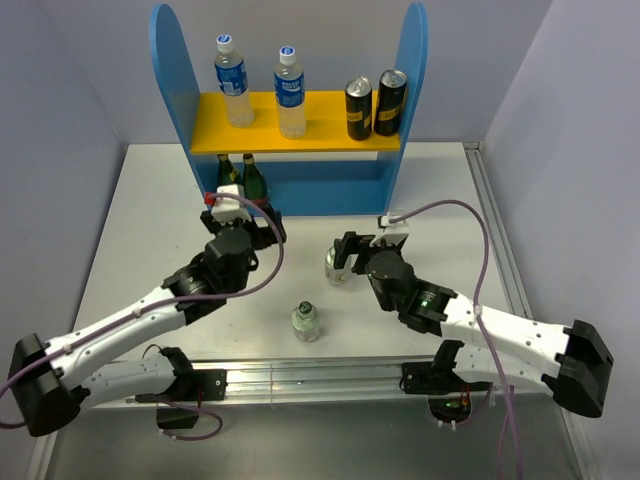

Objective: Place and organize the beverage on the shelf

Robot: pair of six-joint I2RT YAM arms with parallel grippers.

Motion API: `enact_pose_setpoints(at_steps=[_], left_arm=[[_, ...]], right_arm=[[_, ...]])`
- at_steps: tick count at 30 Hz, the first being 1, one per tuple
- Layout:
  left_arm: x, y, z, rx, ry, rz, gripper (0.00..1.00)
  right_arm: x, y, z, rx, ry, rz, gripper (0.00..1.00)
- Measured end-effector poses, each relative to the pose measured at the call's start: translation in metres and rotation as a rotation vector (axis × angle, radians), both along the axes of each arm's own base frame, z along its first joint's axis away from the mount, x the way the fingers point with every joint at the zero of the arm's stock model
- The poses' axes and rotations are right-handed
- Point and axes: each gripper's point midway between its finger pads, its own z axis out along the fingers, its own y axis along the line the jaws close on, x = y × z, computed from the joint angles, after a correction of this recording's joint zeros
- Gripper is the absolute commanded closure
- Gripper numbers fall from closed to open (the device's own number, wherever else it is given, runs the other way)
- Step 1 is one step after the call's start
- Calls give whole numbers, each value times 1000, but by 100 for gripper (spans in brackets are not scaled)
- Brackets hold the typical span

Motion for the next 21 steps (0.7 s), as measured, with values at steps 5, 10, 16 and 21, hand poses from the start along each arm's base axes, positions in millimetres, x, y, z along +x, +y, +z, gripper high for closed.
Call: enact_pose_setpoints(at_steps=[5,10,16,21], left_arm=[[-41,-9,-11,-11,76,-74,1],[-79,-15,-34,32,150,-134,1],[-97,-3,-56,71,195,-119,1],[-102,9,-62,80,204,-97,1]], right_arm=[[7,14,-39,-53,98,20,2],[14,29,-62,-93,156,28,3],[29,43,-70,-125,163,2,13],[39,40,-75,-159,155,-55,66]])
